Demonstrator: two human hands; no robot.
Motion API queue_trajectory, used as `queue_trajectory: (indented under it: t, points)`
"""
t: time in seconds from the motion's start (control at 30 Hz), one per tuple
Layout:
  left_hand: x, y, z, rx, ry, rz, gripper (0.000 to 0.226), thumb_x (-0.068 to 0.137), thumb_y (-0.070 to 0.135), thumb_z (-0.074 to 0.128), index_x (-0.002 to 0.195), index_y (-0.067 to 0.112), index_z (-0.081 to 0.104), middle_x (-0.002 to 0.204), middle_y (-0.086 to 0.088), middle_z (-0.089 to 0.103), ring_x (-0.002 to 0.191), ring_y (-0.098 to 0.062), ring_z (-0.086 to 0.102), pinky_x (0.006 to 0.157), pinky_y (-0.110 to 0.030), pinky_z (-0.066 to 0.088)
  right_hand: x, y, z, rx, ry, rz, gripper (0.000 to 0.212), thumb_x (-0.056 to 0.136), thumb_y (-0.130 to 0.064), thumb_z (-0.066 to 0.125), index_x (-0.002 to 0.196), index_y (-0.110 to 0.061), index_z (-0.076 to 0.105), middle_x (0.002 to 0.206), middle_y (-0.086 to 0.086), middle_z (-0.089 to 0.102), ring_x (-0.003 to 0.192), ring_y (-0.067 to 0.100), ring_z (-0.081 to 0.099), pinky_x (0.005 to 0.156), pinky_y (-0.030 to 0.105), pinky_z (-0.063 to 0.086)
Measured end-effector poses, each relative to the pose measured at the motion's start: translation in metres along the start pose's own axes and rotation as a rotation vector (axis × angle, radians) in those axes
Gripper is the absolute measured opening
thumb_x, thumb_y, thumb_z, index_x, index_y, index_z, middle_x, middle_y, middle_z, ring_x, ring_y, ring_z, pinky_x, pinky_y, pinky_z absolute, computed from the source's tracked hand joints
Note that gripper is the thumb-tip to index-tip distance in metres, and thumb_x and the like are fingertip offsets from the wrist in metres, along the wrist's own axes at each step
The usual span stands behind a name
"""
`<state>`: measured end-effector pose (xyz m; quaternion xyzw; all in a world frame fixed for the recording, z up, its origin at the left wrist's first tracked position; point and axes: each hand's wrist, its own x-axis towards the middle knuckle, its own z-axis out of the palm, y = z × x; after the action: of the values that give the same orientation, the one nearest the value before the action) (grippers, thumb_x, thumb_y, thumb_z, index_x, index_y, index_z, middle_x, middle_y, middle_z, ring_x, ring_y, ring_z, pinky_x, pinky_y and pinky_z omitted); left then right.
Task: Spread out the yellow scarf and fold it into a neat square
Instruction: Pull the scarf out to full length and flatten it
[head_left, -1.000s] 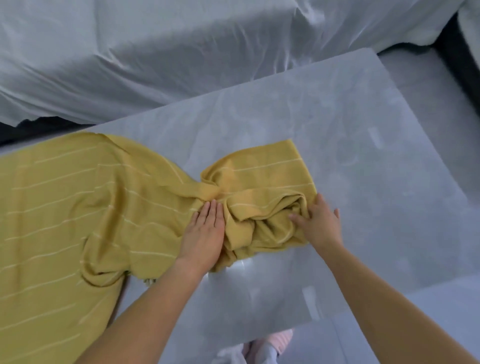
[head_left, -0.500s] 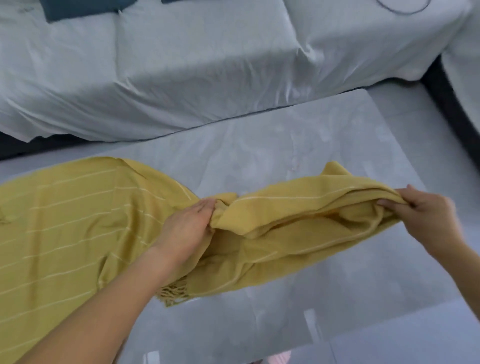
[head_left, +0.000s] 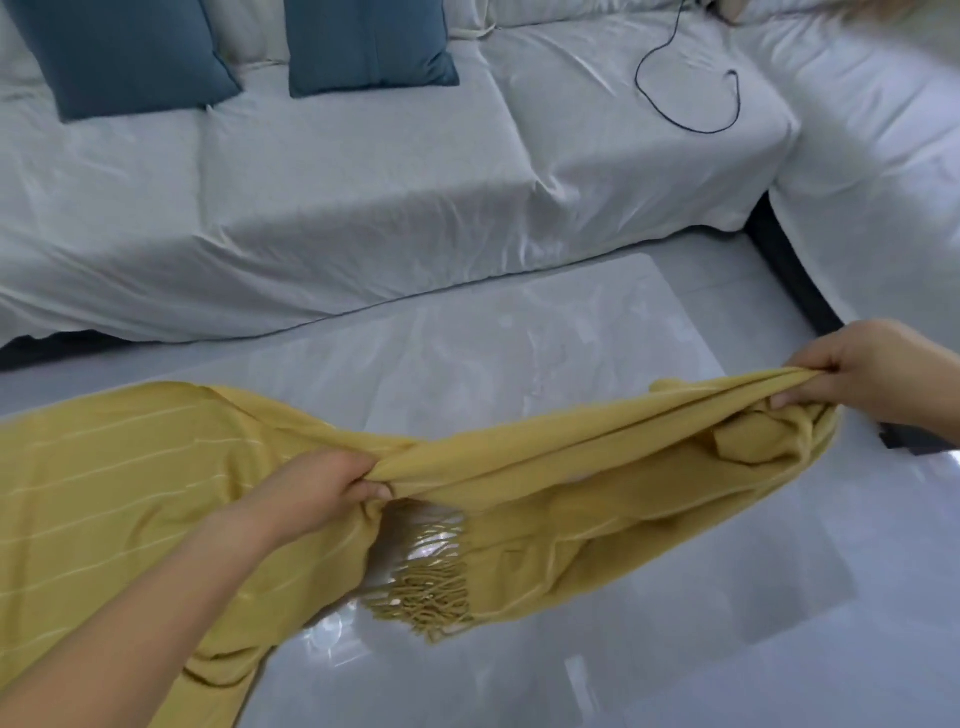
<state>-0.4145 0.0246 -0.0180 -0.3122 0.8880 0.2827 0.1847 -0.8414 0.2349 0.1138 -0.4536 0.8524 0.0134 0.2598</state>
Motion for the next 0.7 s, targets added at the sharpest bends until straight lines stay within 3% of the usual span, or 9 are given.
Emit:
queue_trajectory:
  t: [0.07, 0.13, 0.2, 0.27, 0.4, 0.57, 0.7]
  points:
    - [0.003, 0.006, 0.006, -0.025, 0.043, -0.034, 0.054, 0.070, 0.072, 0.031, 0.081, 0.026, 0.057, 0.085, 0.001, 0.065, 0.081, -0.018, 0.058, 0.067, -0.030, 0.038, 0.015, 0.000, -0.001, -0.043, 0.032, 0.001, 0.073, 0.029, -0.100, 0.040, 0.066, -0.043, 0.067, 0.071, -0.012, 0.067, 0.078, 0.011, 0.061, 0.076, 0.036, 0.049]
    - [0.012, 0.011, 0.024, -0.059, 0.297, -0.099, 0.044, 0.088, 0.050, 0.047, 0.112, 0.016, 0.059, 0.113, -0.008, 0.065, 0.103, -0.027, 0.060, 0.080, -0.032, 0.043, 0.027, -0.013, 0.018, -0.114, 0.077, 0.020, 0.068, 0.053, -0.090, 0.044, 0.095, -0.041, 0.067, 0.085, -0.010, 0.065, 0.099, 0.022, 0.058, 0.083, 0.038, 0.046]
    - [0.020, 0.018, 0.043, -0.162, 0.474, -0.195, 0.051, 0.093, 0.034, 0.052, 0.134, 0.006, 0.043, 0.137, -0.015, 0.049, 0.126, -0.028, 0.047, 0.099, -0.034, 0.037, 0.038, -0.027, 0.060, -0.191, 0.145, 0.053, 0.063, 0.075, -0.069, 0.053, 0.129, -0.038, 0.049, 0.118, -0.001, 0.060, 0.129, 0.027, 0.040, 0.099, 0.041, 0.035]
    - [0.026, 0.025, 0.062, -0.223, 0.426, -0.251, 0.072, 0.091, 0.038, 0.053, 0.145, 0.003, 0.021, 0.152, -0.016, 0.024, 0.141, -0.025, 0.022, 0.112, -0.033, 0.021, 0.043, -0.047, 0.108, -0.188, 0.106, -0.024, 0.083, 0.076, -0.065, 0.056, 0.145, -0.035, 0.023, 0.149, 0.000, 0.034, 0.140, 0.020, 0.024, 0.114, 0.042, 0.017]
    - [0.022, 0.030, 0.107, -0.173, 0.309, -0.261, 0.090, 0.087, 0.050, 0.052, 0.149, 0.011, -0.001, 0.157, -0.011, -0.002, 0.145, -0.024, -0.001, 0.117, -0.040, 0.014, 0.037, -0.076, 0.202, -0.219, -0.054, -0.109, 0.103, 0.072, -0.074, 0.050, 0.146, -0.038, -0.011, 0.156, 0.002, -0.017, 0.144, 0.020, -0.011, 0.117, 0.045, -0.003]
    - [-0.001, 0.026, 0.149, -0.093, 0.188, -0.230, 0.089, 0.089, 0.054, 0.045, 0.147, 0.021, -0.013, 0.155, -0.010, -0.019, 0.144, -0.025, -0.009, 0.117, -0.041, 0.012, 0.013, -0.111, 0.291, -0.235, -0.236, -0.188, 0.113, 0.067, -0.077, 0.053, 0.139, -0.043, -0.027, 0.149, 0.005, -0.036, 0.141, 0.030, -0.022, 0.115, 0.054, 0.001]
    - [-0.011, 0.026, 0.171, -0.113, 0.175, -0.179, 0.086, 0.092, 0.050, 0.044, 0.146, 0.023, -0.016, 0.153, -0.005, -0.026, 0.143, -0.020, -0.014, 0.118, -0.036, 0.008, 0.007, -0.115, 0.344, -0.415, -0.374, -0.295, 0.124, 0.064, -0.073, 0.062, 0.130, -0.043, -0.038, 0.142, 0.006, -0.047, 0.136, 0.036, -0.030, 0.109, 0.063, 0.000]
